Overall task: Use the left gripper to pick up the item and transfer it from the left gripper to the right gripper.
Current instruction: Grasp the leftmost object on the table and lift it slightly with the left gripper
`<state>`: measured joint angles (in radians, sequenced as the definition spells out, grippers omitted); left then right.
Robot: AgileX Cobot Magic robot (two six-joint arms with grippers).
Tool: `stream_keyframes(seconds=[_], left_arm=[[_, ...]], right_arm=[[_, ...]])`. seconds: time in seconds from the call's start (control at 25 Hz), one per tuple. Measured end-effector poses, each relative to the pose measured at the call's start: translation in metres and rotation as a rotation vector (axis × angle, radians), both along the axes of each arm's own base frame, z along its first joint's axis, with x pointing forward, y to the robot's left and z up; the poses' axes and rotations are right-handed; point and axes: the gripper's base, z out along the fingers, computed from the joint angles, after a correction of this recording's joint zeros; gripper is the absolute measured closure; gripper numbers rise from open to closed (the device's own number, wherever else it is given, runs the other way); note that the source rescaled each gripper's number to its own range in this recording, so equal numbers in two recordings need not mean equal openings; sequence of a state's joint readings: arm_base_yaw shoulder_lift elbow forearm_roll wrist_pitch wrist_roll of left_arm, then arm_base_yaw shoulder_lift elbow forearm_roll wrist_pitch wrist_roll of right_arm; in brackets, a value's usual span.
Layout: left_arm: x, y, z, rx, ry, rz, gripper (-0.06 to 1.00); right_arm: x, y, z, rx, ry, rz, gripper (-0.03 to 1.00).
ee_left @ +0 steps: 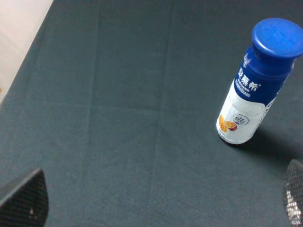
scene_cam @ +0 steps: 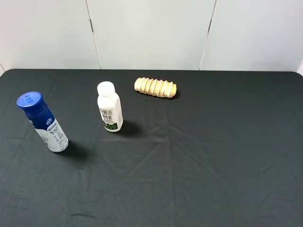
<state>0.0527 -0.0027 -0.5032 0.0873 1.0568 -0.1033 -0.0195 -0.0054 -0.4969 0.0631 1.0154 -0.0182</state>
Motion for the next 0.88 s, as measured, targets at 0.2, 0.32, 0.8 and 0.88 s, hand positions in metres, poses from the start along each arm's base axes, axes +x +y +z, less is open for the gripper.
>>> stream_keyframes(seconds=[0.2,0.32,0.8,0.88], left_arm=[[0.0000,0.0000,0.0000,0.000,0.000,0.000,-0.06],[0.0000,0.0000,0.0000,0.000,0.000,0.000,-0.06],[0.0000,0.0000,0.0000,0.000,0.000,0.000,-0.06],[0.0000,0.0000,0.0000,0.000,0.000,0.000,-0.06]], right_arm=[[0.0000,0.0000,0.0000,0.000,0.000,0.000,-0.03],[0.0000,0.0000,0.0000,0.000,0.000,0.000,-0.03],[0.0000,0.0000,0.0000,0.000,0.000,0.000,-0.03],[0.0000,0.0000,0.0000,0.000,0.000,0.000,-0.03]])
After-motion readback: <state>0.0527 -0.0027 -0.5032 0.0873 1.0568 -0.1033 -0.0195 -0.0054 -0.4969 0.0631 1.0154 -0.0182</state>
